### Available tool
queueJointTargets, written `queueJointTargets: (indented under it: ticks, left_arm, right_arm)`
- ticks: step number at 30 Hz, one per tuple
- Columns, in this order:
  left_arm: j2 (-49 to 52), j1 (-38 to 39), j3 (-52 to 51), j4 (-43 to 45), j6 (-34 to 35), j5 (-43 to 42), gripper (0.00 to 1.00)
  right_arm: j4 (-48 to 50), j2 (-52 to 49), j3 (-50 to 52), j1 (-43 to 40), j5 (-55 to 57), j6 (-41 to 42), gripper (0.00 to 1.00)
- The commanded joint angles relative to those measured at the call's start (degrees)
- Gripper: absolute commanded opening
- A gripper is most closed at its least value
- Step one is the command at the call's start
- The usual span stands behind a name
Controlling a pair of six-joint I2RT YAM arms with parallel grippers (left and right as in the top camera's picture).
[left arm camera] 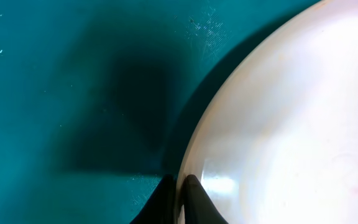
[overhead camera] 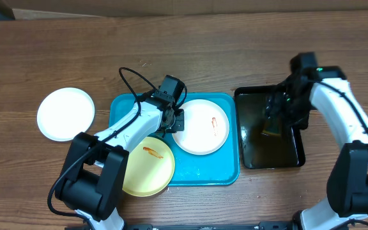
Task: Clean dirty plates on tray and stack at the side
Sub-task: 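Reach the right gripper into the black tray and grasp the sponge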
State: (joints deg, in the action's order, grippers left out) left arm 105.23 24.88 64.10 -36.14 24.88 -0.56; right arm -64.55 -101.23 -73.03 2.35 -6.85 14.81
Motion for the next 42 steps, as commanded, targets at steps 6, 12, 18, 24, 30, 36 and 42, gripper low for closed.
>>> queueJointTargets:
  ticks: [6, 12, 18, 24, 30, 36, 42]
  left_arm:
    - [-0.98, -0.2, -0.35, 0.24, -0.46, 1.2, 0.09]
    - [-0.98, -0.2, -0.35, 0.24, -0.46, 1.22, 0.09]
    - [-0.98, -0.2, -0.35, 0.24, -0.46, 1.2, 0.09]
    - [-0.98, -0.2, -0.35, 0.24, -0.46, 1.22, 0.09]
    - [-0.98, -0.2, -0.35, 0.24, -0.46, 1.2, 0.09]
    - [-0.98, -0.2, -0.35, 0.22, -0.46, 1.22, 0.09]
    - [-0.98, -0.2, -0.35, 0.24, -0.46, 1.2, 0.09]
  right_arm:
    - [12.98, 0.17, 11.56, 4.57, 4.87, 1.92, 0.8]
    - [19.28, 0.17, 16.26, 4.76, 4.87, 1.92, 0.75]
    - [19.04, 0.2, 16.26, 4.76, 4.52, 1.9, 0.04]
    - [12.76, 0.2, 11.39, 4.76, 3.76, 1.49, 0.43]
    - [10.82, 0.2, 7.76, 4.72, 6.16, -0.22, 0.65]
    - [14.16, 0.17, 9.86, 4.72, 8.92, 0.26, 0.63]
    - [19.52, 0.17, 14.23, 4.72, 8.07, 0.22, 0.07]
